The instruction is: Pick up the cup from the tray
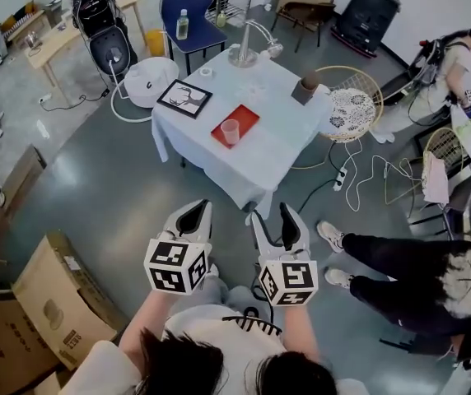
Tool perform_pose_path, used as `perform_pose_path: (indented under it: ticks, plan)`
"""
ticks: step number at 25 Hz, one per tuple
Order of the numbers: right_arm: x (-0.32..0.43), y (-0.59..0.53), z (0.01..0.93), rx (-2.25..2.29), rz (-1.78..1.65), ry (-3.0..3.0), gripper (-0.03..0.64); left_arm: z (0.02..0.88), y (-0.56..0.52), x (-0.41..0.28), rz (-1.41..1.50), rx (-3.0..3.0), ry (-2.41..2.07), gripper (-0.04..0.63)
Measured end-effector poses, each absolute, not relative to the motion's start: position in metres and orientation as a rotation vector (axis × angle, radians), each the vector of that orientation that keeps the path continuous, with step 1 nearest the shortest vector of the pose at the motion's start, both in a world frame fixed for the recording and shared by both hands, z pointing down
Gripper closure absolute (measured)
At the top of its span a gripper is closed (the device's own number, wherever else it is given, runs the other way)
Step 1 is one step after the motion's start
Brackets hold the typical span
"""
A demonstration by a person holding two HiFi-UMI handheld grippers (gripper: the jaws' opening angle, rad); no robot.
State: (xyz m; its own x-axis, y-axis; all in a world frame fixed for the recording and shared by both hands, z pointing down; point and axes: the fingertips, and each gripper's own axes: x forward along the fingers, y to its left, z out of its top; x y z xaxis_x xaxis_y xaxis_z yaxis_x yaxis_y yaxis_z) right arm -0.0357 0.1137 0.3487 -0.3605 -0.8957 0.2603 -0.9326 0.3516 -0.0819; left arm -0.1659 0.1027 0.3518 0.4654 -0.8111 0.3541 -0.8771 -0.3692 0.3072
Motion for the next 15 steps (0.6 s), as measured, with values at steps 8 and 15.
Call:
perform_pose_path:
  ticks: [8,15]
  plan:
    - [-0.049,0.078,0.354,1.621,0.269,-2.438,0.301,0.370,0.068,-0.179,0.216,2.242,-1.395,0.595]
    - [-0.060,0.025,0.370,1.557,0.251,-2.455,0.286,0.389,0.027,-0.190,0.252,2.193,-1.426,0.595]
